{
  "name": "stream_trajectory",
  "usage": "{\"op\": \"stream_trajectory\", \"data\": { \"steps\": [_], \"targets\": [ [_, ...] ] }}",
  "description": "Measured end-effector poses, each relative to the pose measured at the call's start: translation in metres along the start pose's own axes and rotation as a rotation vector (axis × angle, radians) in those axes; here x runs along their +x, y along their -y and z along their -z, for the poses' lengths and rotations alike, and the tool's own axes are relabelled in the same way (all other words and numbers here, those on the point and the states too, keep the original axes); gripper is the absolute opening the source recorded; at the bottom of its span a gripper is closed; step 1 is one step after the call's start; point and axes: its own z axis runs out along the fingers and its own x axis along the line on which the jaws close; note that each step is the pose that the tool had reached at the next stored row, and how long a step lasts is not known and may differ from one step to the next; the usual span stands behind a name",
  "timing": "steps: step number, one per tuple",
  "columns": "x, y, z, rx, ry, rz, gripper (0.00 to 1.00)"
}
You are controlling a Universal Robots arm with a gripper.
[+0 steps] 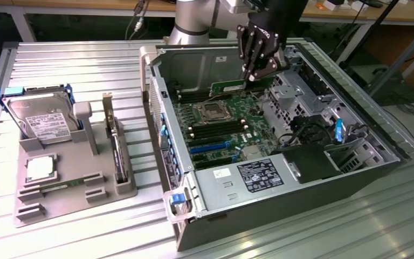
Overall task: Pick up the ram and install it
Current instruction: 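Pick up the ram and move it above insertion slot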
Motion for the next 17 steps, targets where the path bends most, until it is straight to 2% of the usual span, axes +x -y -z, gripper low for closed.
{"op": "stream_trajectory", "data": {
  "steps": [5,8,9,17],
  "targets": [
    [0.0,0.0001,-0.0004,0.0,0.0003,-0.025,0.14],
    [0.0,0.0001,-0.0075,-0.0001,0.0001,-0.025,0.14],
    [-0.002,0.0004,-0.0162,-0.0002,0.0,-0.027,0.14],
    [-0.022,0.002,-0.033,-0.0001,0.0001,-0.031,0.14]
  ]
}}
